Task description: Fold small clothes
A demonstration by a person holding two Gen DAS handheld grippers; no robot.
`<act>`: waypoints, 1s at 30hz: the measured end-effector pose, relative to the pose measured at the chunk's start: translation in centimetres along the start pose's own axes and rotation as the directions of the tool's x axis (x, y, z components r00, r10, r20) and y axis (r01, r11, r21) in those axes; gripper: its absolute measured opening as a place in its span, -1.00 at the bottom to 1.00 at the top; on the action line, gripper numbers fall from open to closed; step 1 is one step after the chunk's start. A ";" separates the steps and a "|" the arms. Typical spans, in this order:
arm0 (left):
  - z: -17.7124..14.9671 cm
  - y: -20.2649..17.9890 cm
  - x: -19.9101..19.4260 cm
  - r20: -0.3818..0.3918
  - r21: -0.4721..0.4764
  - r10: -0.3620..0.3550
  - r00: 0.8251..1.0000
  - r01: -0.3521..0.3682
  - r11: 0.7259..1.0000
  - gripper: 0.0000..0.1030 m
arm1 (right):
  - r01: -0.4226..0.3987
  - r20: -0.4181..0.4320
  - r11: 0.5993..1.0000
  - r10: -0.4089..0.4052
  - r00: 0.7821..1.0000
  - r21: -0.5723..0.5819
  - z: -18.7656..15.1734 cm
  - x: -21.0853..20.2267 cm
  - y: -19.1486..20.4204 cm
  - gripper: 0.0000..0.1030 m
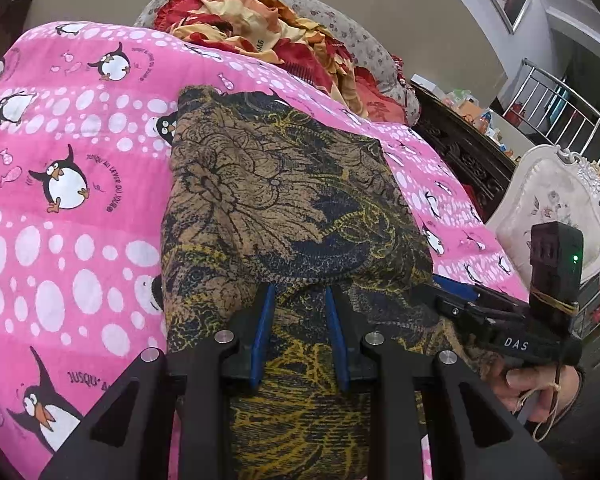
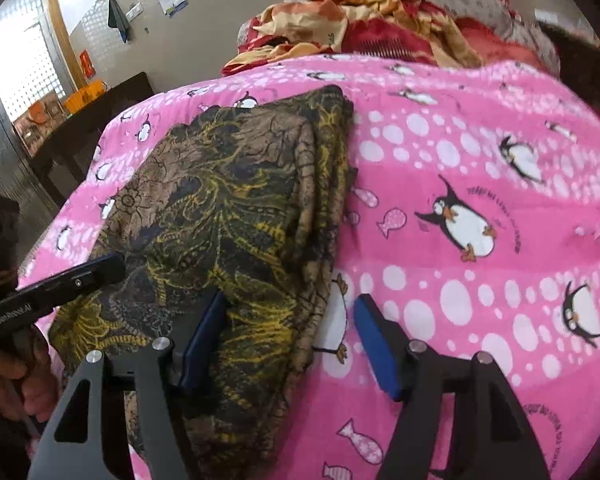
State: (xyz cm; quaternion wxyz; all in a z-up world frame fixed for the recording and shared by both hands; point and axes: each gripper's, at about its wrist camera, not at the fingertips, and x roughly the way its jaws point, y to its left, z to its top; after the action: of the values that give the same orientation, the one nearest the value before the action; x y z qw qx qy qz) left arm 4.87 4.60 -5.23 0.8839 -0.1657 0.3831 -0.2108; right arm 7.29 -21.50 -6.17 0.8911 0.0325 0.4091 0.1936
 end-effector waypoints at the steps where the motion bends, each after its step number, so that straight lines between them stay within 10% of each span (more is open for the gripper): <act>1: 0.0 0.0 0.0 0.002 -0.004 0.003 1.000 -0.003 1.000 -0.87 | 0.003 0.004 1.000 -0.003 1.000 0.003 0.0 0.0 0.0 0.34; 14: -0.6 -1.1 -1.8 0.023 -0.055 0.062 0.998 -0.060 0.997 -0.85 | 0.149 0.091 0.987 -0.154 0.984 0.063 -1.1 -3.8 1.1 0.44; 18: -2.8 -2.8 -3.6 0.063 -0.021 0.083 0.995 -0.082 0.996 -0.49 | 0.279 0.107 0.957 -0.287 0.952 0.082 -2.9 -6.4 0.9 0.44; 22: -4.1 -4.5 -2.6 0.086 0.095 0.164 0.983 -0.172 0.980 -0.38 | 0.420 -0.069 0.907 -0.418 0.906 0.031 -4.6 -4.5 -1.3 0.47; 30: -4.4 -6.0 -1.8 0.078 0.176 0.231 0.970 -0.242 0.954 -0.14 | 0.444 -0.017 0.896 -0.444 0.896 -0.001 -5.4 -3.9 -1.3 0.57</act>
State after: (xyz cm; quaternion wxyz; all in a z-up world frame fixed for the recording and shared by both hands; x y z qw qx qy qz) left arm -0.96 -0.21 -4.29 0.9249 -0.0422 0.3538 -0.1331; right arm 1.43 -24.69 -7.24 0.9082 -0.0619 0.4136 -0.0149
